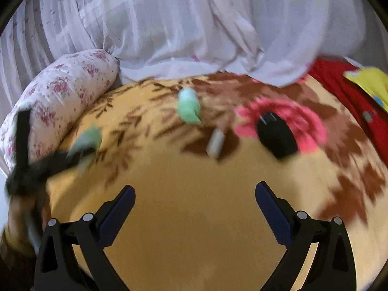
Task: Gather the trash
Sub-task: 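Grasp the green-capped roll-on bottle with the right tool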
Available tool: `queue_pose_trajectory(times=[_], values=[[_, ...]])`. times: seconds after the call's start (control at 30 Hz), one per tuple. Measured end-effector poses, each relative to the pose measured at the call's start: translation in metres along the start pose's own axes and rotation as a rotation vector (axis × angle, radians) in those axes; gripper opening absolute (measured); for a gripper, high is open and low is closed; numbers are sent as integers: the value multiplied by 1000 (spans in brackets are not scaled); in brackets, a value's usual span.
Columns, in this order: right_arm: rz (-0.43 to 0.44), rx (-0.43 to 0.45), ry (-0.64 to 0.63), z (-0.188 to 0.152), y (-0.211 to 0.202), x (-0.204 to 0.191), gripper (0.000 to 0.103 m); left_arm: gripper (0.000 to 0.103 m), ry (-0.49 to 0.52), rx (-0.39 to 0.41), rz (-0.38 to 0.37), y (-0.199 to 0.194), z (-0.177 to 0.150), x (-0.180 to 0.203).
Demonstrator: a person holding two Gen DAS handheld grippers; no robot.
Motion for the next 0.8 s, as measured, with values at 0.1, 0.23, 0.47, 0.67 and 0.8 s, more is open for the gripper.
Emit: queue_pose_trajectory(times=[0.1, 0.23, 0.47, 0.67, 0.8], values=[[0, -4, -6, 38, 37, -1, 98, 47, -12, 1, -20, -11, -15, -5], [-23, -19, -12, 90, 100, 2, 97, 47, -23, -2, -29, -18, -28, -14], [-144, -88, -53, 133, 185, 8, 97, 47, -24, 33, -3, -25, -29, -29], [-174, -215, -47, 122, 223, 14, 47, 47, -25, 25, -12, -26, -34, -30], [-153, -194, -8, 113, 206, 15, 47, 47, -23, 27, -24, -32, -36, -25]])
Point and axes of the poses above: each gripper's, at about its wrist camera, not at the fingertips, and y roughly the way its jaws point, x to its right, z to its top, the point moved 6 cm from there along y, roughly the way its jaws point, and after that the axes turned 8 degrees about z, right-handed, at the moved point
